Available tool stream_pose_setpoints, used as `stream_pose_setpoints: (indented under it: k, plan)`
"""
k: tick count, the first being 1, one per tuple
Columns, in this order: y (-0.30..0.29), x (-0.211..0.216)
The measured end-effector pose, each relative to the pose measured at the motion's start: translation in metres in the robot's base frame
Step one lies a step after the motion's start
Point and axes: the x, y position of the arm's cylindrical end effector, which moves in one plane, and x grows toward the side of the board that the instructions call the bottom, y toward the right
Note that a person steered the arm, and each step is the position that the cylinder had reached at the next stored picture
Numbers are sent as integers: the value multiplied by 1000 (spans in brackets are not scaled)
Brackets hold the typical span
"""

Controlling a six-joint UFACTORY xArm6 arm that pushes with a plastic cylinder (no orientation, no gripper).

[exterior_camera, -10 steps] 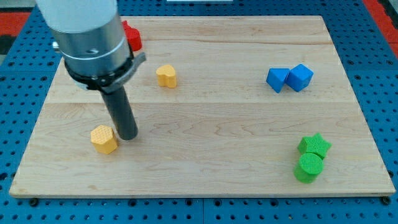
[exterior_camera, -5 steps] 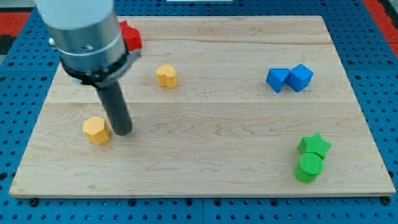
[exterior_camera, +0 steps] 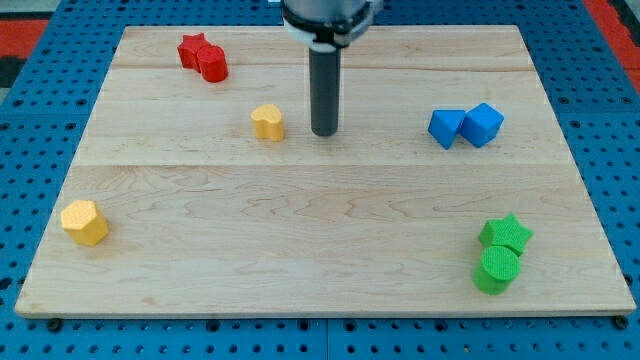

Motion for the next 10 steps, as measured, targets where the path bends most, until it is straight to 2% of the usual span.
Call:
stream_pose_setpoints:
  k: [2,5,6,8,10]
  plan:
    - [-124,8]
    - [-132,-41]
    - [-142,-44]
    - [-164,-3]
    - [-148,-1]
